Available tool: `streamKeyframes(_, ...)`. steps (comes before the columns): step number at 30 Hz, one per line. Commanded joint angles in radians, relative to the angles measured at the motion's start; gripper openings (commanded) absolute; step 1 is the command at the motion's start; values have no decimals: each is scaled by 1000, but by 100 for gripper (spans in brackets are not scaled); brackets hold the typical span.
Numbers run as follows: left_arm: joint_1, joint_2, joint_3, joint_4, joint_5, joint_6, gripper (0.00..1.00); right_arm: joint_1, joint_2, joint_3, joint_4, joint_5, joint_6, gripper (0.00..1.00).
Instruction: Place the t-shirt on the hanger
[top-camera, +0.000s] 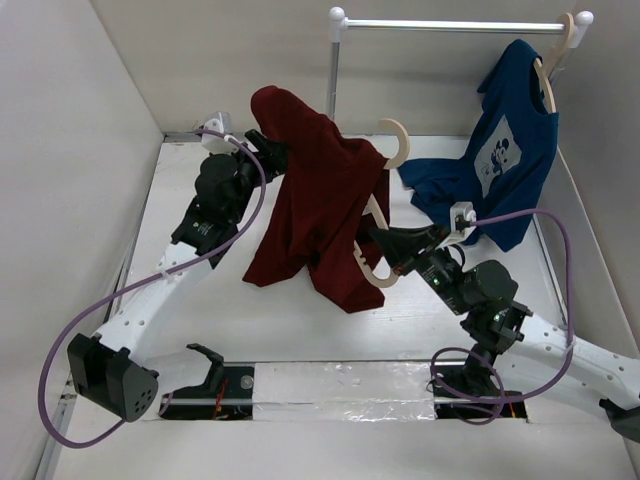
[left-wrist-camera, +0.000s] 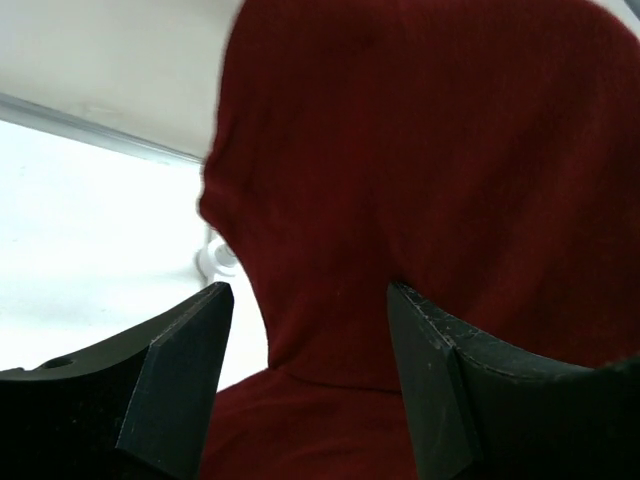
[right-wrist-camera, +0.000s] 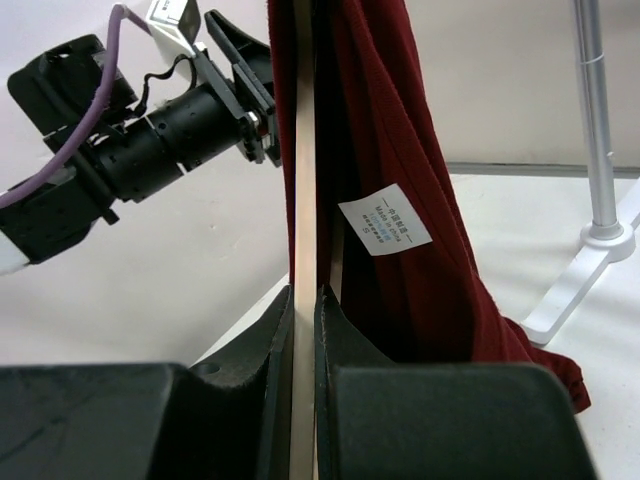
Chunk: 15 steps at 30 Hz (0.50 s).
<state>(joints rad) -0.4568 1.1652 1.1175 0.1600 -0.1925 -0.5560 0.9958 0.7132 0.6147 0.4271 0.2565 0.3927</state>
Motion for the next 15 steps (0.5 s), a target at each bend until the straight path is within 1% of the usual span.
streamKeyframes(1, 3, -21, -37, 150, 89, -4, 59, -3, -14, 68, 56, -40, 0, 0)
streamKeyframes(5, 3, -18, -65, 193, 159, -27, 53, -14, 18, 74, 52, -59, 11, 0)
streamKeyframes(7, 3, -24, -94, 219, 169, -35, 43, -14, 28, 68, 70, -63, 12, 0)
streamKeyframes(8, 3, -25, -103, 228, 168, -44, 25, -14, 37, 66, 75, -63, 12, 0)
streamKeyframes(9, 3, -33, -113, 243, 165, -47, 14, -14, 40, 68, 78, -60, 9, 0)
streamKeyframes(11, 3, -36, -130, 251, 166, -53, 0, -23, 48, 72, 75, -53, 8, 0)
streamKeyframes(15, -9, -53, -151, 256, 182, -51, 0, -23, 48, 68, 87, -49, 15, 0)
